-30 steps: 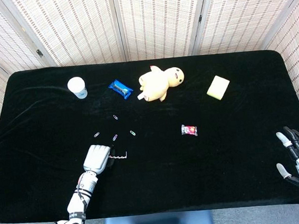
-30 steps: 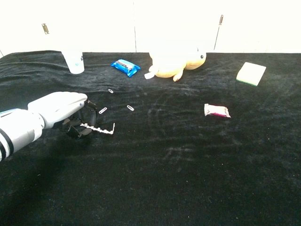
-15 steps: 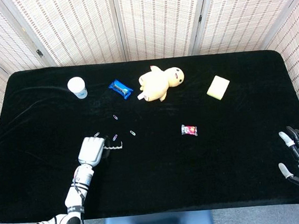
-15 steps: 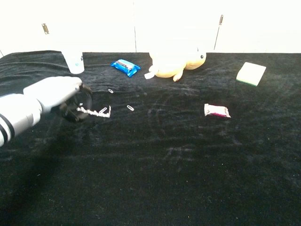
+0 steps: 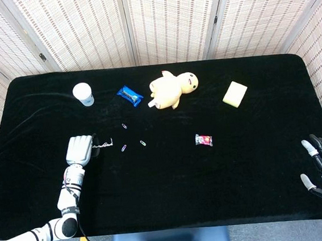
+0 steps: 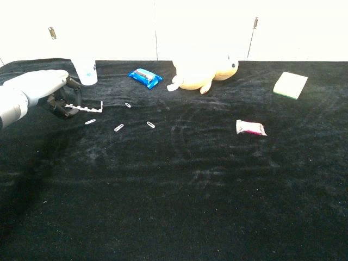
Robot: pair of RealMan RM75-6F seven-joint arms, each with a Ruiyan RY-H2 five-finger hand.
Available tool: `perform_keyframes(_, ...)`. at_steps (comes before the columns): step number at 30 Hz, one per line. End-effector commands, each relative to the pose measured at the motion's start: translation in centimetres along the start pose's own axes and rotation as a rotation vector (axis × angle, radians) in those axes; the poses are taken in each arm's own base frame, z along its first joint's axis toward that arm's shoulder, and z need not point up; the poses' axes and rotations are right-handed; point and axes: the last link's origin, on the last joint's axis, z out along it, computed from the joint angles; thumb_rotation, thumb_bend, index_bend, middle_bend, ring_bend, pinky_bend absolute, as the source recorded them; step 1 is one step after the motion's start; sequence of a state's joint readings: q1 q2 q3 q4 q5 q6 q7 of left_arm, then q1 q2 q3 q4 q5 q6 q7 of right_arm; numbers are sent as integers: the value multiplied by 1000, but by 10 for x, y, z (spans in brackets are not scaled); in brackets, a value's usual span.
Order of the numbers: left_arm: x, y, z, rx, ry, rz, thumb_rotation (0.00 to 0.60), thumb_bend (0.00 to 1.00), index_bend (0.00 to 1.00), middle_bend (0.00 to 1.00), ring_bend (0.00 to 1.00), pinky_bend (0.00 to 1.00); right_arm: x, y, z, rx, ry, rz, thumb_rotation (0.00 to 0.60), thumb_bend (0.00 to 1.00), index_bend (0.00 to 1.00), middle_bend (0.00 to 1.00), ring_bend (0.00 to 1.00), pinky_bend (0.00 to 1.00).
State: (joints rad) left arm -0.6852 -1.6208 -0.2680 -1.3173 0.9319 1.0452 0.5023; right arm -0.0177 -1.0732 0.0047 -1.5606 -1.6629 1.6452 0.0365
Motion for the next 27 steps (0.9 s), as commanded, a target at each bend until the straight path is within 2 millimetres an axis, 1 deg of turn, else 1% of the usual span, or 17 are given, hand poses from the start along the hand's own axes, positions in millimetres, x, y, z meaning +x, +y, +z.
perform_keyframes(1,-6,-6,6,20,-23,2,600,619,803,1000,1000,1000,0,0,1,-3,-1,0,600,364,0,0,0,0)
perform_keyframes(6,-14,-12,12,31,-48,3,600,619,803,1000,1000,1000,-1,0,3,-7,-4,-4,600,365,0,0,0,0)
perform_keyframes(17,-20,-23,24,49,-73,-8,600,619,802,1000,1000,1000,-3,2,6,-25,-9,-8,600,364,0,0,0,0)
perform_keyframes(23,-22,-25,27,46,-81,-4,600,618,802,1000,1000,1000,-2,2,4,-32,-3,-9,600,365,0,0,0,0)
perform_keyframes(27,-23,-23,26,37,-82,-8,600,619,802,1000,1000,1000,-2,3,4,-33,0,-7,600,365,0,0,0,0)
